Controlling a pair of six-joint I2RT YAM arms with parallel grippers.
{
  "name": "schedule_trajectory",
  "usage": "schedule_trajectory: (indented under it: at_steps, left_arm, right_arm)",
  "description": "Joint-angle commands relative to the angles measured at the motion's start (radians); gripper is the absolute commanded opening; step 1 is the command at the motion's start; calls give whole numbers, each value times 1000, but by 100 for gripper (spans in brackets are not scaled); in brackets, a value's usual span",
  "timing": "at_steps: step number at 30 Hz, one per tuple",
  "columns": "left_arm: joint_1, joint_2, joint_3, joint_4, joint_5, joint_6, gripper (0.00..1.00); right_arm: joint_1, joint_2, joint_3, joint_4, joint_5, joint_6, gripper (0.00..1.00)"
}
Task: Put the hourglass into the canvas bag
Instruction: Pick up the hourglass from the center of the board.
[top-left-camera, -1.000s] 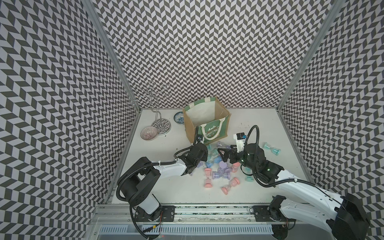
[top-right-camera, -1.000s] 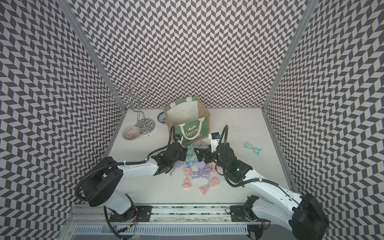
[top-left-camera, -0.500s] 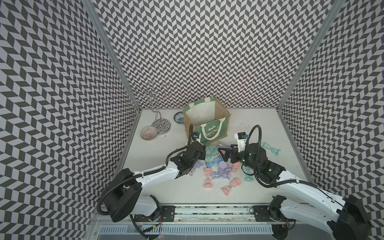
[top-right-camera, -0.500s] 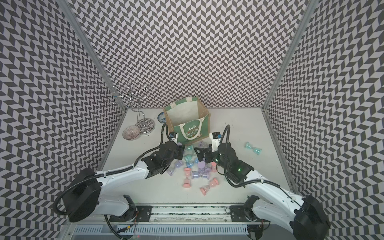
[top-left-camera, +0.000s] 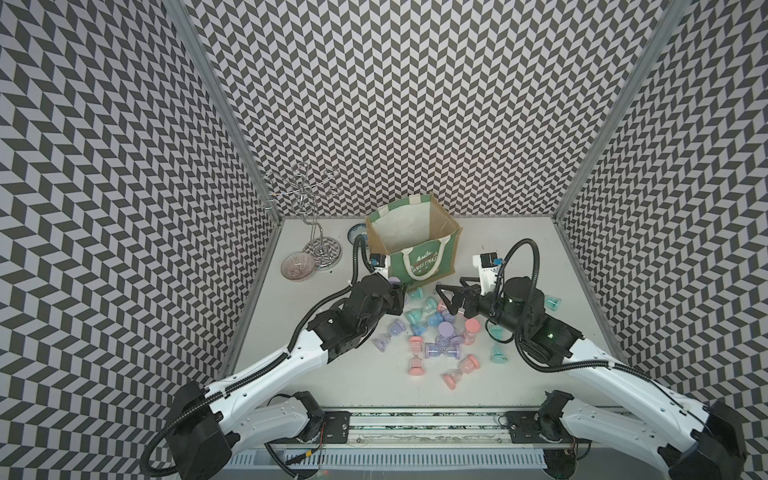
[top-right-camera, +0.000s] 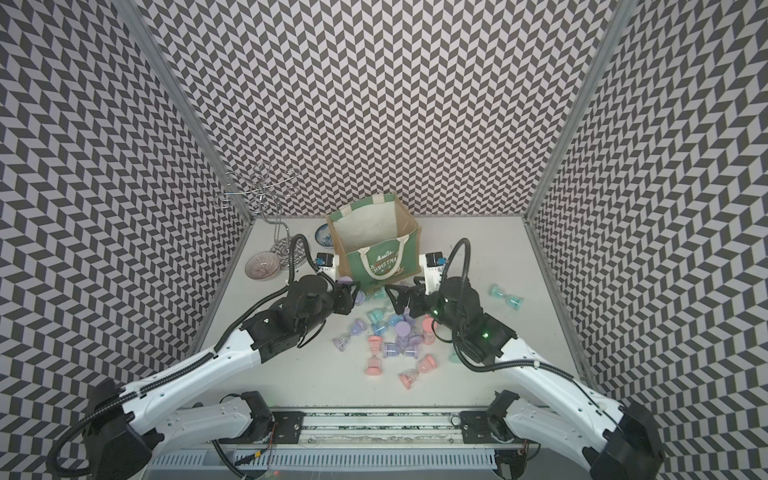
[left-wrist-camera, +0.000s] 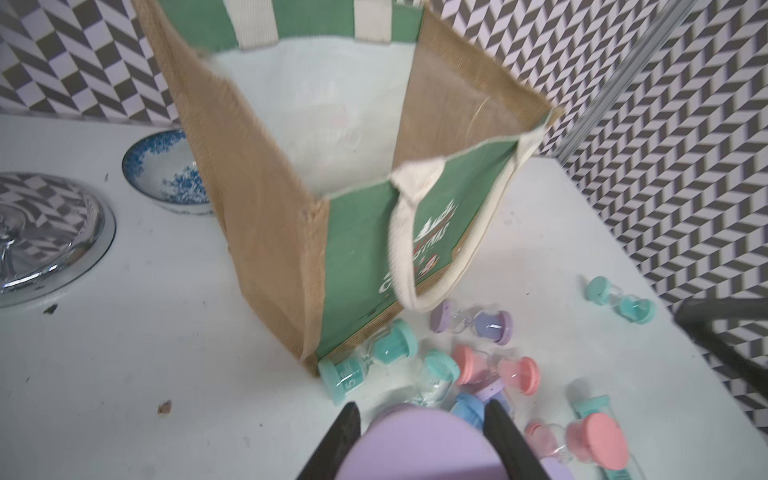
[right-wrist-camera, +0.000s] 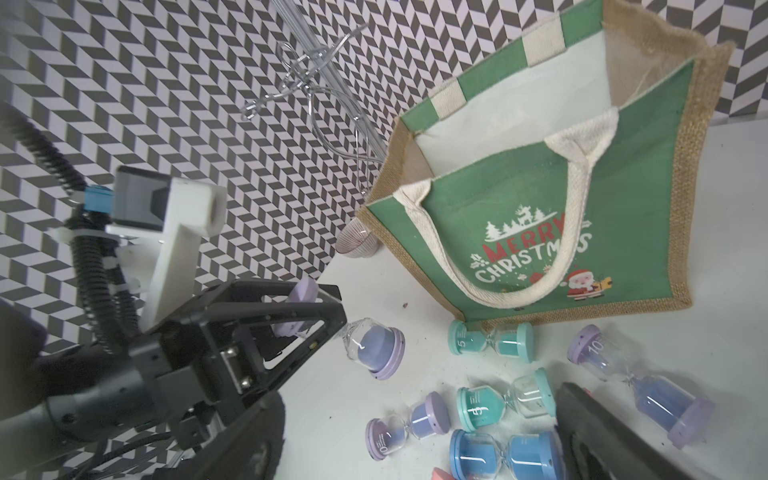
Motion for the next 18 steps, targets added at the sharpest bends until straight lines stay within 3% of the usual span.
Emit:
schedule_trajectory:
  at_steps: [1, 10, 18]
  left_arm:
    - [-7, -27, 122, -63, 47, 9, 38]
    - [13, 104, 420, -93, 74, 62, 35]
    - [189, 333, 609, -52, 233, 37, 33]
  right_arm:
    - [-11, -18, 51, -4, -18, 9, 99]
    - [-45, 5, 137, -45, 33, 52, 99]
    - [-123, 46, 176, 17, -22, 88, 99]
